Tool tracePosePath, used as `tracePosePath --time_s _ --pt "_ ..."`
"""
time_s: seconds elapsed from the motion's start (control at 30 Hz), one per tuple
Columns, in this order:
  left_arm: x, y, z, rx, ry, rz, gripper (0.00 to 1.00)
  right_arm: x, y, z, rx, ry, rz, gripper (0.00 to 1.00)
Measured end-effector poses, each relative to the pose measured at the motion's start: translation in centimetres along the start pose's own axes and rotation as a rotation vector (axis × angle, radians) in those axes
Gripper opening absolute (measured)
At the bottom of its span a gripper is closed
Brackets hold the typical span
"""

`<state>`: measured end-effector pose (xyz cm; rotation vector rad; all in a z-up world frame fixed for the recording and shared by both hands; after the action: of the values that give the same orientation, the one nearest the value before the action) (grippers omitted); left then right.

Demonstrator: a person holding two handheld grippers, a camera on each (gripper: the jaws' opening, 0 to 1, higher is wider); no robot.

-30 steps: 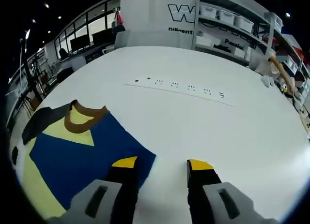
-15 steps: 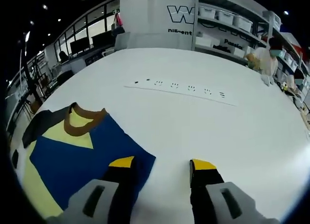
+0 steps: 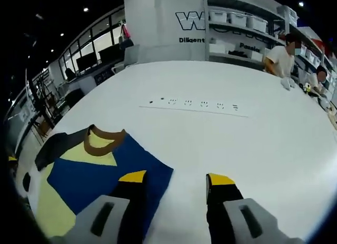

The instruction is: Fold the garment on the visible template until the final outline fits inside the template.

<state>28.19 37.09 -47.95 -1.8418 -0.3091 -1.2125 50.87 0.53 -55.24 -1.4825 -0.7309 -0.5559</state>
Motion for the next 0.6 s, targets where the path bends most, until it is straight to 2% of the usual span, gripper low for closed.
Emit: tracePosePath --time_s 0.3,0.47,0.6 --pt "0.2 -0.3 -0.7 -0.008 -0.004 -0.019 0.99 -2.2 -2.0 1.6 0.062 -0.031 0.023 0.4" --pt "0.0 -0.4 -1.0 -0.01 -0.002 -0.021 0.99 -3.3 -2.8 2.3 0.067 -0.041 0.044 0.37" --pt "-0.2 -0.5 -1.2 -0.006 -0.006 -0.02 0.99 -4.6 -3.7 2.9 0.061 -0.053 0.034 0.36"
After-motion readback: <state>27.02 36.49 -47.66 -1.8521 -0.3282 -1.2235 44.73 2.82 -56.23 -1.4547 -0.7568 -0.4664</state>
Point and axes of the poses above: the point that each gripper's makers call its tool centre point, and the gripper's own axes: y roughly forward along the fingers, z roughly to its left, x roughly out of its top, the point moved 8 cm from there along -y, roughly backward along the fingers, and after that the axes turned 12 degrees about -x, right-handed, at the moved point
